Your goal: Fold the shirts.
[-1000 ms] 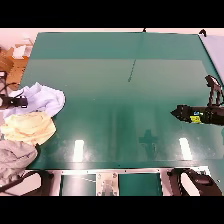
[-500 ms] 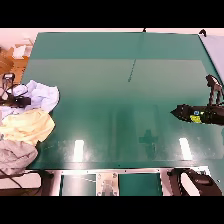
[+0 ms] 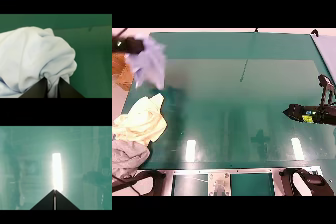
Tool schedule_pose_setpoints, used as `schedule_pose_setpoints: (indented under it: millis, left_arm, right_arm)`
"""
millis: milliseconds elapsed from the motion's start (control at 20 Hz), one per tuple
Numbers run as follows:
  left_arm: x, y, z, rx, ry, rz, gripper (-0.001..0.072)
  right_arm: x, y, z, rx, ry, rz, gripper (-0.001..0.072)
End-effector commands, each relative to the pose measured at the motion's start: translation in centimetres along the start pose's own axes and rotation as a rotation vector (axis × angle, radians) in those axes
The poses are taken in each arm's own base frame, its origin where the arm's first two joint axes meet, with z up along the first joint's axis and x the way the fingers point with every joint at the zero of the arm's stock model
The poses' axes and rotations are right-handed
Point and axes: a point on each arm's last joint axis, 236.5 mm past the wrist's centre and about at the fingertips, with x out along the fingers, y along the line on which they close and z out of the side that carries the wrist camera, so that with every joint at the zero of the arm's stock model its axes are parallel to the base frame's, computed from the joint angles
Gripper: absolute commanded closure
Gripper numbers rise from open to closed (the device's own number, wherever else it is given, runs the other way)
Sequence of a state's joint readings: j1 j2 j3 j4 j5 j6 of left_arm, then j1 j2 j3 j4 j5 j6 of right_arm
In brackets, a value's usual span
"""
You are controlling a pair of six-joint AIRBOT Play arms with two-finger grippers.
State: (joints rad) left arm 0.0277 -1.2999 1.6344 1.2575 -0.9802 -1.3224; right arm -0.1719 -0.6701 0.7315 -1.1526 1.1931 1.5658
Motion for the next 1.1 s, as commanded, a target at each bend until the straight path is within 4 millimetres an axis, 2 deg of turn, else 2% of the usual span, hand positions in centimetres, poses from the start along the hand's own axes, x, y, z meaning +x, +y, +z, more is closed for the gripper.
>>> schedule_pose_setpoints:
  millis: [0, 100, 150, 200, 250, 300, 400, 500, 550, 600, 650, 700, 800, 900, 950, 1050]
  left_arm:
    - [-3.5, -17.4, 1.0, 0.098, 0.003, -0.370, 0.0681]
    - [-3.6, -24.2, -2.0, 0.160, 0.080, -0.491, 0.0681]
    - [-3.3, -26.7, -3.6, 0.173, 0.123, -0.533, 0.0681]
    - [-2.8, -29.0, -5.1, 0.178, 0.166, -0.565, 0.0681]
    - [-1.9, -30.7, -6.7, 0.189, 0.208, -0.588, 0.0681]
    - [-0.5, -32.3, -8.8, 0.193, 0.260, -0.605, 0.0681]
    - [2.9, -34.6, -13.7, 0.199, 0.379, -0.615, 0.0681]
    - [6.3, -35.8, -19.0, 0.206, 0.502, -0.609, 0.0680]
    - [7.7, -36.1, -21.0, 0.198, 0.552, -0.608, 0.0680]
    - [8.7, -36.5, -22.5, 0.172, 0.595, -0.618, 0.0540]
    - [9.2, -36.3, -23.0, 0.148, 0.616, -0.616, 0.0071]
    - [9.2, -35.3, -22.7, 0.106, 0.640, -0.594, 0.0007]
    - [8.1, -31.2, -20.4, 0.098, 0.697, -0.562, -0.0009]
    - [6.5, -25.9, -18.5, 0.027, 0.770, -0.505, -0.0010]
    - [5.9, -23.1, -19.1, 0.001, 0.829, -0.463, -0.0009]
    - [4.5, -18.1, -23.0, -0.025, 0.994, -0.370, -0.0009]
  right_arm:
    - [-0.1, 0.0, 0.1, 0.000, -0.002, 0.000, 0.0681]
    - [-0.1, 0.0, 0.1, -0.001, -0.002, 0.000, 0.0679]
    - [-0.1, 0.0, 0.1, -0.001, -0.002, 0.000, 0.0644]
    - [-0.1, 0.0, 0.1, -0.001, -0.002, 0.000, 0.0550]
    - [-0.1, 0.0, 0.1, -0.001, -0.002, 0.000, 0.0517]
    - [-0.1, 0.0, 0.1, -0.001, -0.002, 0.000, 0.0517]
    - [-0.1, 0.0, 0.1, 0.000, -0.002, 0.000, 0.0517]
    - [-0.1, 0.0, 0.1, 0.003, -0.002, 0.000, 0.0497]
    - [-0.1, 0.0, 0.1, 0.003, -0.002, 0.001, 0.0412]
    - [-0.1, 0.0, 0.1, 0.003, -0.001, 0.001, 0.0339]
    - [-0.1, 0.0, 0.0, 0.003, 0.003, 0.001, 0.0293]
    - [-0.1, 0.1, -0.3, 0.004, 0.012, 0.001, 0.0256]
    - [-0.1, 0.1, -1.5, 0.031, 0.065, 0.001, 0.0258]
    - [0.4, 0.7, -4.5, 0.056, 0.175, 0.041, 0.0259]
    - [1.3, 1.3, -6.2, 0.088, 0.217, 0.085, 0.0259]
    - [3.9, 2.1, -9.6, 0.163, 0.289, 0.157, 0.0259]
